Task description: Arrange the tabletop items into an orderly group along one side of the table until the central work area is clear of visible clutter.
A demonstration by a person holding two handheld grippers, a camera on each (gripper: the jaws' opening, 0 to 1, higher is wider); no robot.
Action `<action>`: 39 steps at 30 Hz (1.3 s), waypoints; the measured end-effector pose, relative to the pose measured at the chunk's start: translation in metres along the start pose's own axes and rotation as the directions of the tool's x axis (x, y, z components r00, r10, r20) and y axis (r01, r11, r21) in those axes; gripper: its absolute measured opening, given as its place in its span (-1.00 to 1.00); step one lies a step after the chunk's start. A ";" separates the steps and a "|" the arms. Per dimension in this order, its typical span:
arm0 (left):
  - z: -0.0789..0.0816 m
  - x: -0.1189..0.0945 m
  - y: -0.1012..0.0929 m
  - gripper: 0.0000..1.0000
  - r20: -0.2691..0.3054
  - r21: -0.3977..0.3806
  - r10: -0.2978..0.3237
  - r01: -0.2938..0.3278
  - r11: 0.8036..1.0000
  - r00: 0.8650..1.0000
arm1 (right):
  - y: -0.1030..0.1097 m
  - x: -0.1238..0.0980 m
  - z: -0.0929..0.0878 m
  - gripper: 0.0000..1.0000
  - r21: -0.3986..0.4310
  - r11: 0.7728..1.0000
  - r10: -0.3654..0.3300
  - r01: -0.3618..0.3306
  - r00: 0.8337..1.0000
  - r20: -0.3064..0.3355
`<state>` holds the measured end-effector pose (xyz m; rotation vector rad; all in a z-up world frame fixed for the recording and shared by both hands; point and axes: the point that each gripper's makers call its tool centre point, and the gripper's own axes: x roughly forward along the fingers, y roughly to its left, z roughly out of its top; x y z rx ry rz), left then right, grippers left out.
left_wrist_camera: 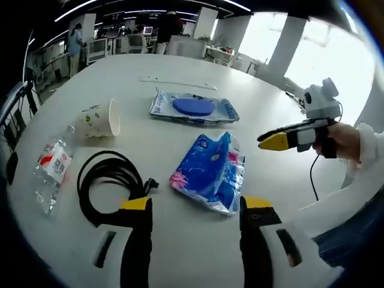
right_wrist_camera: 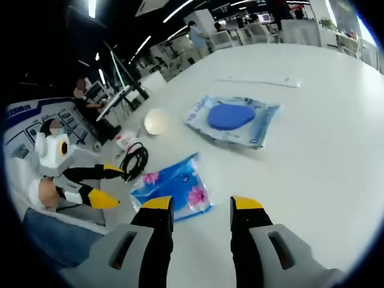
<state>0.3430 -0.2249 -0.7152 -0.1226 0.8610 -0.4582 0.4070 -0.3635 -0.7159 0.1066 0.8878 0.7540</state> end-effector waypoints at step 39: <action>-0.011 0.027 -0.009 -1.00 -0.054 -0.096 -0.015 0.010 0.995 0.998 | 0.013 0.024 -0.036 -1.00 0.019 0.997 0.072 -0.072 0.997 -0.016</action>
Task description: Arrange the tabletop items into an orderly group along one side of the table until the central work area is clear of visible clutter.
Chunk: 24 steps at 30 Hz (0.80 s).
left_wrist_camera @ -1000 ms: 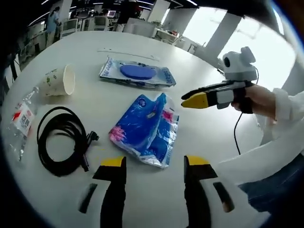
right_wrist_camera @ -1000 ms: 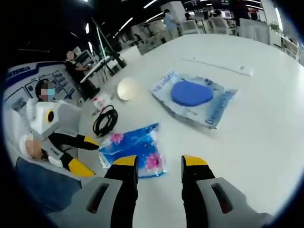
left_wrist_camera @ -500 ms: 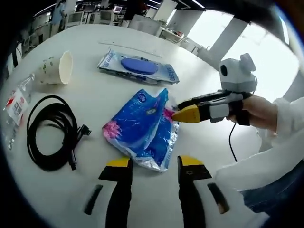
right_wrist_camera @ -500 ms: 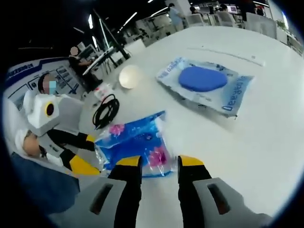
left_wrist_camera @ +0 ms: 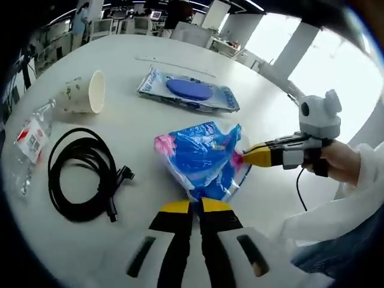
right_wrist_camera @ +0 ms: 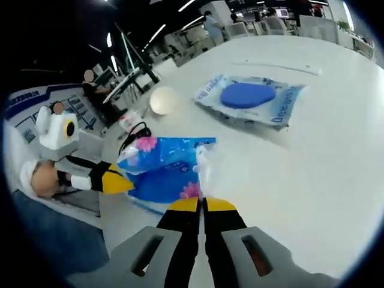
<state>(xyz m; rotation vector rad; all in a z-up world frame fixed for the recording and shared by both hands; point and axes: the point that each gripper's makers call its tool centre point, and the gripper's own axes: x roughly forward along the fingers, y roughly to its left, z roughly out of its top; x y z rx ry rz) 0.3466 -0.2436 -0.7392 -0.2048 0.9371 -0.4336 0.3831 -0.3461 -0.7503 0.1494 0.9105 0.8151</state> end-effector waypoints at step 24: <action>0.063 0.025 -0.057 -1.00 0.015 0.199 -0.207 0.200 0.959 0.978 | -0.010 -0.093 0.003 -1.00 0.304 0.947 -0.191 0.106 0.945 0.264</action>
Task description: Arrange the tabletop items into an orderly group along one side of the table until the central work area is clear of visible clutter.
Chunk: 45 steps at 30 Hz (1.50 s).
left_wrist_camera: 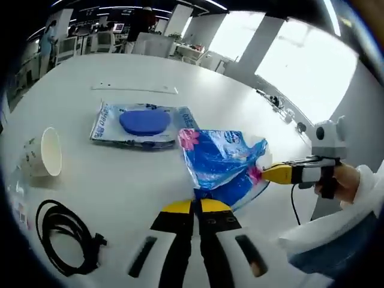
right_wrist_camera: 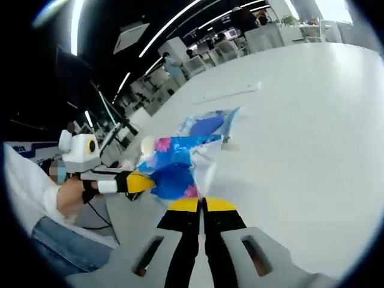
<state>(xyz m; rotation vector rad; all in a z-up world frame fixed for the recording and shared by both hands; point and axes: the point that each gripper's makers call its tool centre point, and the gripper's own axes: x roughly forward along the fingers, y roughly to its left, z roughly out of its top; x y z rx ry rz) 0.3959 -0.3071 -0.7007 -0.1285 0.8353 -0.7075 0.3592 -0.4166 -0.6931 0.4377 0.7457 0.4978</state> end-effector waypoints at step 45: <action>0.107 0.078 -0.047 -1.00 -0.018 0.138 -0.138 0.139 0.981 0.990 | -0.089 -0.023 0.105 -1.00 0.069 0.978 -0.205 0.196 0.965 0.164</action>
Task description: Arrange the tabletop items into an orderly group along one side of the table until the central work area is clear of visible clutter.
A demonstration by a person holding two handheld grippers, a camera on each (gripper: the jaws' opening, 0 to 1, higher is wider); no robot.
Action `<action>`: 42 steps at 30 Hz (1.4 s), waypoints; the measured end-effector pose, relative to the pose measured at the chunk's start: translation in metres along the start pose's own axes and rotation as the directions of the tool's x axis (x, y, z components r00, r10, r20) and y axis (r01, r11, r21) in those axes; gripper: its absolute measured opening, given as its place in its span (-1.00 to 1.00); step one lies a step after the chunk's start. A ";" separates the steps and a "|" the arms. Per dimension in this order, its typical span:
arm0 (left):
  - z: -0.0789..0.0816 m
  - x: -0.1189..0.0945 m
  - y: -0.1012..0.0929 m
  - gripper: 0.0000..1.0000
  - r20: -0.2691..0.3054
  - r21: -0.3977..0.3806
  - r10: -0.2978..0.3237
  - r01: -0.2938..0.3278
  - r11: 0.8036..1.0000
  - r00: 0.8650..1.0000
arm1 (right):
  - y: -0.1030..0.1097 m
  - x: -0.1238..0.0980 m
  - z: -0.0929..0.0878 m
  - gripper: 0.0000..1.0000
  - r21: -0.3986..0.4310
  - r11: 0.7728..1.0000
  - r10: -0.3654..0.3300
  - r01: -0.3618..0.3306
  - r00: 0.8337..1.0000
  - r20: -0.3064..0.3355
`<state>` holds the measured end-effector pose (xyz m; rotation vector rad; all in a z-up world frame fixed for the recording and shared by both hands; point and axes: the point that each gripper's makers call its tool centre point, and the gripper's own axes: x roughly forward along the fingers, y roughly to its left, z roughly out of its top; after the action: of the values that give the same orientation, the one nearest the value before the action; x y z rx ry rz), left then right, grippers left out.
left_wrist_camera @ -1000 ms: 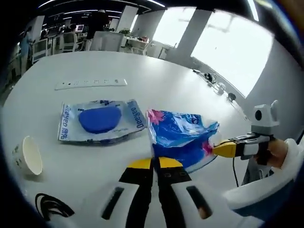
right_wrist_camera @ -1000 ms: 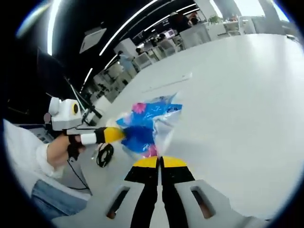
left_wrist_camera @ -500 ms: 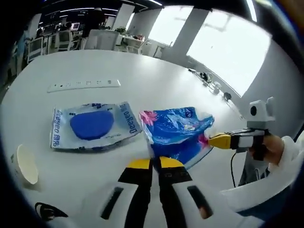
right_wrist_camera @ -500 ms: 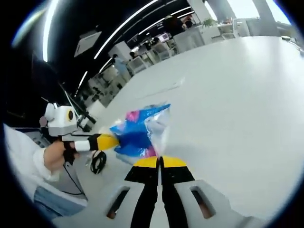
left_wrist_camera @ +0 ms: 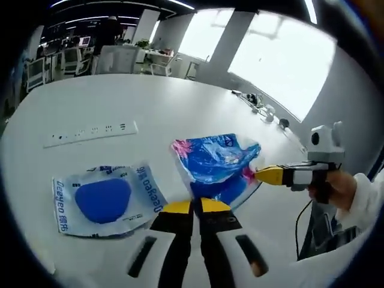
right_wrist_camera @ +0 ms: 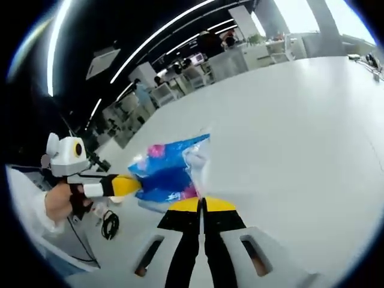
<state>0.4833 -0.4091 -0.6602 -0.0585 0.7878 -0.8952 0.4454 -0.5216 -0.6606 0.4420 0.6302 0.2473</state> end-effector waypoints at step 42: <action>-0.020 0.075 0.035 -0.75 -0.242 0.020 0.072 -0.070 0.997 0.968 | -0.072 0.069 -0.036 -1.00 0.086 0.992 -0.075 0.089 0.986 -0.150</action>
<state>0.5220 -0.4345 -0.7315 0.0912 1.0064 -0.8482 0.4839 -0.5493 -0.7556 0.4882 0.8049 0.1737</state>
